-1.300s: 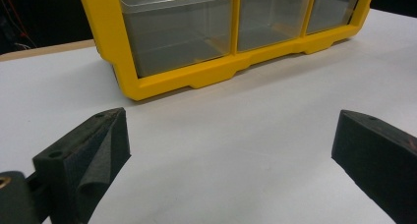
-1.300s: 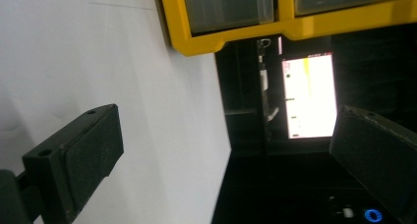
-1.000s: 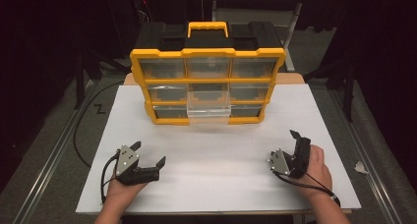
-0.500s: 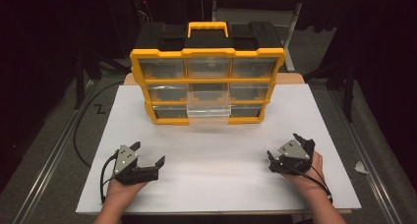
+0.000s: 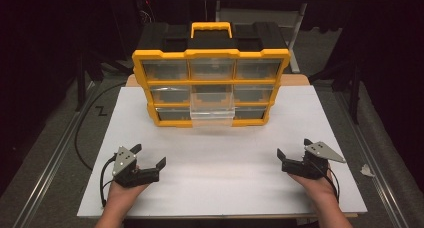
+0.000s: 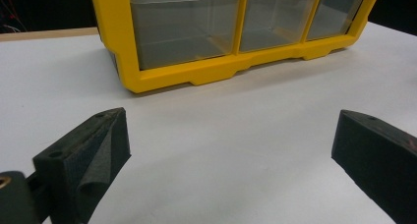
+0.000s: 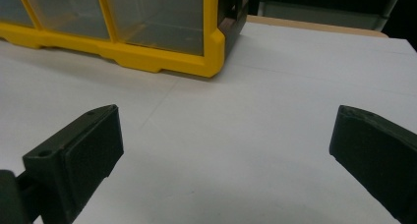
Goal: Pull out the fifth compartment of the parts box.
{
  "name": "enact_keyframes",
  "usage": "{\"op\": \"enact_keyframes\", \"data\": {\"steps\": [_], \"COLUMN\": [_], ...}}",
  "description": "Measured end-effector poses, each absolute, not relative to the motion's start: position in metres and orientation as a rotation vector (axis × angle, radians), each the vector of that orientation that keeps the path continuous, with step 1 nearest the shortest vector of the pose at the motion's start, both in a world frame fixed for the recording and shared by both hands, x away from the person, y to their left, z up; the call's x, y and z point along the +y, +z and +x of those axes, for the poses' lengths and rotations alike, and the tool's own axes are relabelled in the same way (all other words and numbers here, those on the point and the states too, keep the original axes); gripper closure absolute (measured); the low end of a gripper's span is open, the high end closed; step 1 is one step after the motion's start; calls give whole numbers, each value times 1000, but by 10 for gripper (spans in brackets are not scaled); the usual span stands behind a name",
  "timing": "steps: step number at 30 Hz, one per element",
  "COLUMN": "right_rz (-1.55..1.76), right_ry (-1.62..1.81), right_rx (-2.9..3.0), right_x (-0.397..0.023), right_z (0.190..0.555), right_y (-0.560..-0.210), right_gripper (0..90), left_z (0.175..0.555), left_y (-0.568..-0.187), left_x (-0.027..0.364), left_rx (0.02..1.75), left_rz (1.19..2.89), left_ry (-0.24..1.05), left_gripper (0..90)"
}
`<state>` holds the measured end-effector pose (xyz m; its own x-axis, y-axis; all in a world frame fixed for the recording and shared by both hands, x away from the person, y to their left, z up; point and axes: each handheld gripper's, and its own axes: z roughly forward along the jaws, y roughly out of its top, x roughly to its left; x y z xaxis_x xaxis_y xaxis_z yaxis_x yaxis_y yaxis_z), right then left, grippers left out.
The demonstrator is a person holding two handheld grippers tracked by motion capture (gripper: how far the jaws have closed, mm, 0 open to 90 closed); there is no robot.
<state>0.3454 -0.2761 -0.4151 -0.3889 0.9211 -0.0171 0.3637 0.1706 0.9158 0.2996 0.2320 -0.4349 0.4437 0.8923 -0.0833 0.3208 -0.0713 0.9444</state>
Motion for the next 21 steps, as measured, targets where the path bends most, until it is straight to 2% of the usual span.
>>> {"op": "enact_keyframes", "data": {"steps": [6, 21], "right_rz": [1182, 1145], "right_ry": [1256, 1280], "right_rx": [1838, 1844], "right_x": [-279, -276], "right_z": [330, 335], "right_y": [-416, -417], "right_gripper": [10, 10], "left_z": [299, 295], "left_y": [-435, -434], "left_x": [231, 229], "left_rx": [1075, 1098], "left_rz": [1635, 1613], "left_ry": [669, 676], "left_gripper": [17, 20]}}
